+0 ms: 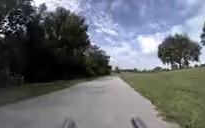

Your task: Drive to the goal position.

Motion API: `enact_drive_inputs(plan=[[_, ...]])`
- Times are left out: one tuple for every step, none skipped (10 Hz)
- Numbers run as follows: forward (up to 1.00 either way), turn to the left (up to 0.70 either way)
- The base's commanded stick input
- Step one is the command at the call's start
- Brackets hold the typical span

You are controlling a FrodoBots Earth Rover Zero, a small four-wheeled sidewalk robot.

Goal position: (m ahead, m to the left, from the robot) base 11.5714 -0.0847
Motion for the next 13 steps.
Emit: enact_drive_inputs(plan=[[0.69, 0.03], [0.69, 0.03], [0.69, 0.03], [0.69, 0.03], [0.69, 0.03], [0.69, 0.03], [0.69, 0.03], [0.69, 0.03], [0.69, 0.03], [0.69, 0.03], [0.69, 0.03], [0.69, 0.03], [0.69, 0.03]])
